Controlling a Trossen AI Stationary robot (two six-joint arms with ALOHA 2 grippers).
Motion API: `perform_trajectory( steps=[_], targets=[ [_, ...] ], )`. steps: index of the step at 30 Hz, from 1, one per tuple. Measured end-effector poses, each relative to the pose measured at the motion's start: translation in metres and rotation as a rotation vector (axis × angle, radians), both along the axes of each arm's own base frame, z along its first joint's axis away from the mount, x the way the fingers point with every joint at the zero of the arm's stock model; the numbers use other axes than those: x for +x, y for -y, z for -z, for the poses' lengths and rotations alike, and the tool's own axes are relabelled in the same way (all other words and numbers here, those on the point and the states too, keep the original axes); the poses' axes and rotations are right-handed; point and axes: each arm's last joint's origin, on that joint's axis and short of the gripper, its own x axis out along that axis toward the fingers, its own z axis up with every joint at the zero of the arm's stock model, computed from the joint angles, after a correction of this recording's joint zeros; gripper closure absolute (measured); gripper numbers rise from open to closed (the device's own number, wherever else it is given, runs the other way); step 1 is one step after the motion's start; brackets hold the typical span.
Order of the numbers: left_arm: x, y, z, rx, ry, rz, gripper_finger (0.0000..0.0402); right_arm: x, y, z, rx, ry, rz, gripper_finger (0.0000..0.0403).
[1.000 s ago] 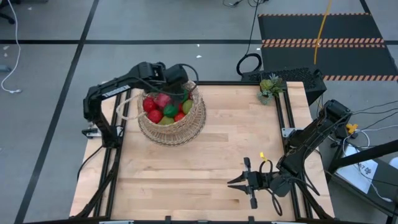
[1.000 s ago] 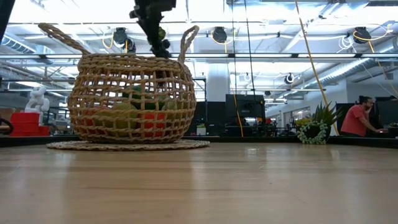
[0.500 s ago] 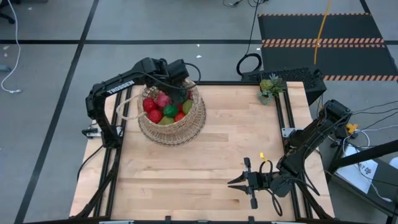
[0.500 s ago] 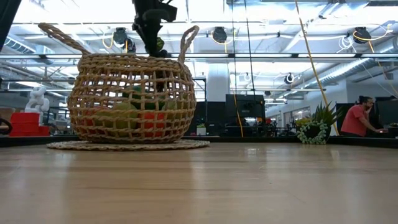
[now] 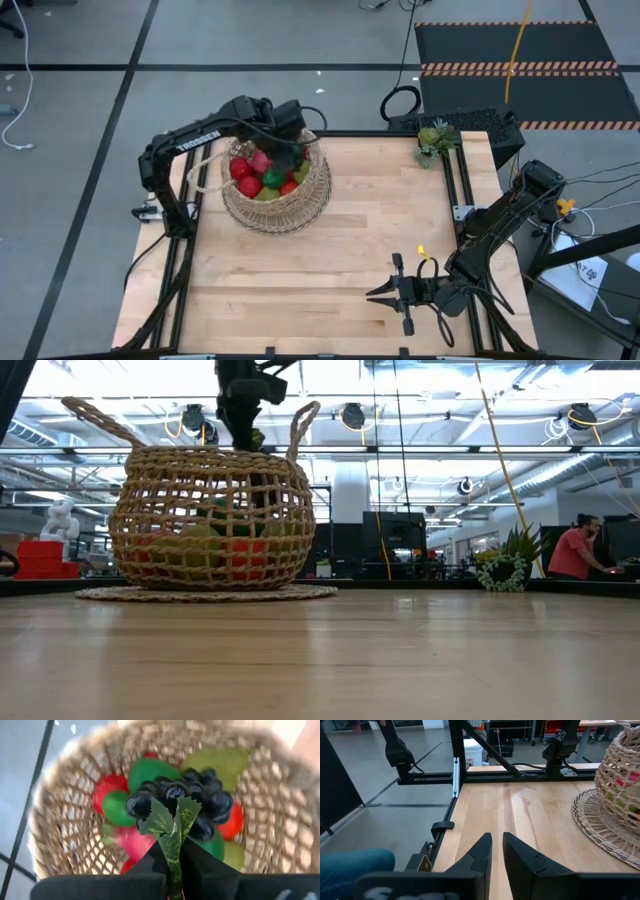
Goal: Build produce basket
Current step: Put the grapes into the basket, then return to Home Position
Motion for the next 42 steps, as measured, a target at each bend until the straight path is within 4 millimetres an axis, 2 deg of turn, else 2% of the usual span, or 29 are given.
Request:
perform_trajectory(
  steps=[5, 9, 13, 22, 27, 30, 34, 39, 42],
  targets=[
    [-0.004, 0.002, 0.016, -0.041, -0.094, -0.001, 0.0376, 0.0, 0.0, 0.0, 0.0, 0.0, 0.0, 0.0363],
    [-0.009, 0.003, 0.023, -0.043, -0.168, -0.03, 0.0356, 0.0, 0.0, 0.0, 0.0, 0.0, 0.0, 0.0363],
    [-0.013, 0.002, 0.024, 0.017, -0.22, -0.078, 0.0317, 0.0, 0.0, 0.0, 0.0, 0.0, 0.0, 0.0362],
    [-0.016, -0.001, 0.021, 0.054, -0.205, -0.147, 0.0222, 0.0, 0.0, 0.0, 0.0, 0.0, 0.0, 0.0362],
    [-0.016, 0.009, 0.016, 0.031, -0.171, -0.139, 0.0192, 0.0, 0.0, 0.001, -0.005, -0.016, -0.023, 0.0362],
    [-0.022, 0.027, 0.002, 0.043, -0.12, -0.091, 0.0196, 0.0, 0.0, 0.002, -0.006, -0.017, -0.023, 0.0362],
    [-0.04, 0.058, -0.024, 0.075, -0.005, -0.042, 0.0225, 0.0, 0.0, 0.002, -0.023, -0.014, -0.028, 0.0362],
    [-0.084, 0.096, -0.063, 0.098, 0.202, 0.003, 0.0281, 0.0, 0.0, 0.001, -0.032, -0.01, -0.031, 0.0362],
    [-0.111, 0.115, -0.076, 0.126, 0.323, 0.02, 0.0314, 0.0, -0.001, 0.001, -0.035, -0.006, -0.032, 0.0362]
  ],
)
